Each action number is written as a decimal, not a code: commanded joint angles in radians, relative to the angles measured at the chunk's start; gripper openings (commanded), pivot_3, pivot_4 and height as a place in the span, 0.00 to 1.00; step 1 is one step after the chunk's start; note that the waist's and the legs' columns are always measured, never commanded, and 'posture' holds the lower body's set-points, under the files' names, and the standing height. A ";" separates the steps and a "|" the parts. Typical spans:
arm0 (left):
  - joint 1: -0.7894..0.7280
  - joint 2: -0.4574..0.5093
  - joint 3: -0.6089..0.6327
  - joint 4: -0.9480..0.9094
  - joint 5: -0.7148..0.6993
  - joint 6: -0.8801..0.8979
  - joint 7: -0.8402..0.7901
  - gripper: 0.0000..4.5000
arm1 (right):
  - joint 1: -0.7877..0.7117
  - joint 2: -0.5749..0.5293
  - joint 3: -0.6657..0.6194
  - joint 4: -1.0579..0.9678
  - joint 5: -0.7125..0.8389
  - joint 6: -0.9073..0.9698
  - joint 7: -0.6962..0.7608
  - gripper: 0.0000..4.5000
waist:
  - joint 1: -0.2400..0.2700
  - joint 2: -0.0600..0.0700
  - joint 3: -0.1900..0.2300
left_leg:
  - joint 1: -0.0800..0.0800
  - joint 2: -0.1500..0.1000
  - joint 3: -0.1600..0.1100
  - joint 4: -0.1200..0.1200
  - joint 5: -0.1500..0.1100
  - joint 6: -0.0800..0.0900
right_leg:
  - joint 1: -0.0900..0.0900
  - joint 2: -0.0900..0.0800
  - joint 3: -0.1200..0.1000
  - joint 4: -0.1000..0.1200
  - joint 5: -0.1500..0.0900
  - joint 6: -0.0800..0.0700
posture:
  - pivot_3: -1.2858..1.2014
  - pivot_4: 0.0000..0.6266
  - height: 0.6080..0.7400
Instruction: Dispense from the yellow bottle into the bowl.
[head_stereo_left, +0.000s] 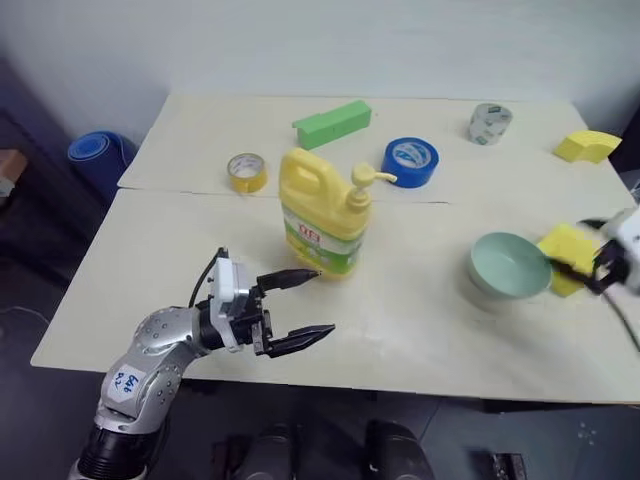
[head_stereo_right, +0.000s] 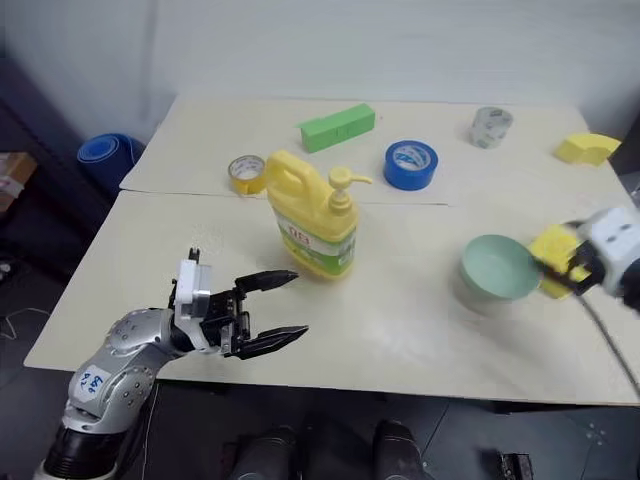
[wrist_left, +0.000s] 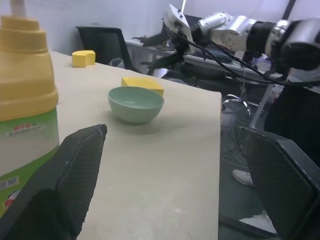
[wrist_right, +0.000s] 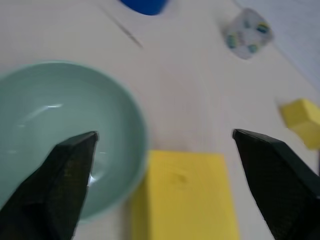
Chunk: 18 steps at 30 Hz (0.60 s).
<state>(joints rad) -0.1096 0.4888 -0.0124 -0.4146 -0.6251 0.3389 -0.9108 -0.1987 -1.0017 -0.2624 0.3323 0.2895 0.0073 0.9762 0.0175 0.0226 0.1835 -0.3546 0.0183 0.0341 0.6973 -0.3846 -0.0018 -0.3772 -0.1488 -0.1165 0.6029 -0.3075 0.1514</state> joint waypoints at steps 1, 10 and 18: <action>0.014 0.018 0.006 -0.027 -0.027 0.014 -0.020 1.00 | 0.120 0.062 -0.027 -0.287 0.078 0.102 -0.034 0.99 | 0.008 0.000 0.000 | 0.000 0.000 0.000 0.000 0.000 0.000 | 0.000 0.000 0.000 0.000 0.000 0.000 | 0.52 0.24 1.00; -0.030 0.012 0.008 0.019 -0.001 0.005 -0.013 1.00 | 0.100 0.315 0.064 -0.294 -0.047 0.184 -0.320 0.99 | 0.007 -0.003 -0.001 | 0.001 -0.001 0.002 0.002 0.000 0.000 | 0.001 0.000 0.003 -0.001 0.000 0.000 | 0.52 0.24 1.00; -0.048 -0.001 0.009 0.032 0.020 -0.019 0.001 1.00 | 0.012 0.398 0.087 -0.160 -0.155 0.144 -0.473 0.99 | 0.005 -0.003 -0.001 | 0.002 -0.001 0.001 0.001 0.000 0.000 | 0.000 0.000 0.003 0.001 0.000 0.000 | 0.52 0.24 1.00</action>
<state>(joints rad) -0.1526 0.4894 -0.0099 -0.3718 -0.6111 0.3372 -0.9108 -0.1811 -0.6029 -0.1747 0.1615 0.1540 0.1736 0.5139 0.0225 0.0199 0.1829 -0.3529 0.0171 0.0356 0.6981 -0.3845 -0.0018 -0.3768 -0.1488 -0.1137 0.6043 -0.3076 0.1513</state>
